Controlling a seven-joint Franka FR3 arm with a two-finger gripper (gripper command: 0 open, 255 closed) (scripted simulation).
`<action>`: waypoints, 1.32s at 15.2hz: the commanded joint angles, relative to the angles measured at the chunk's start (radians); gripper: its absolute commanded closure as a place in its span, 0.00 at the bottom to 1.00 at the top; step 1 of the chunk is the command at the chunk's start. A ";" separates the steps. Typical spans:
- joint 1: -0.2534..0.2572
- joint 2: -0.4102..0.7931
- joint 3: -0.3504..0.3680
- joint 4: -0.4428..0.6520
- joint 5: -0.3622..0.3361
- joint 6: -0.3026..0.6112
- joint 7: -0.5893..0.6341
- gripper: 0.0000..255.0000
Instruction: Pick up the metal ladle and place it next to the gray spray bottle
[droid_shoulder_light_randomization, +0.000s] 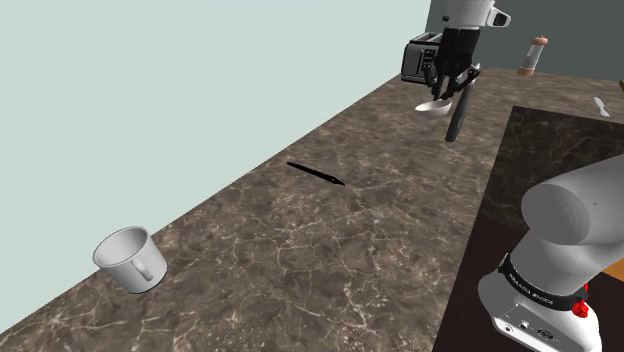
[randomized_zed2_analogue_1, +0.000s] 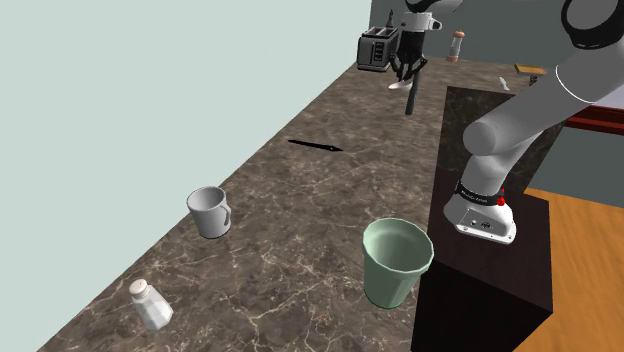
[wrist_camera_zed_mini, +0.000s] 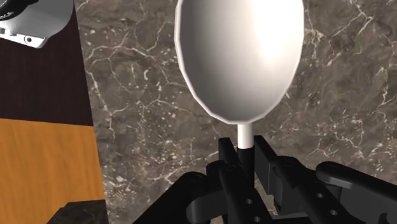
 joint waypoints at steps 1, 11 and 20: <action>0.001 0.000 0.002 -0.027 0.002 0.028 -0.002 1.00; 0.002 0.022 0.007 -0.146 0.008 0.168 -0.013 1.00; 0.005 0.065 0.012 -0.237 0.016 0.301 -0.024 1.00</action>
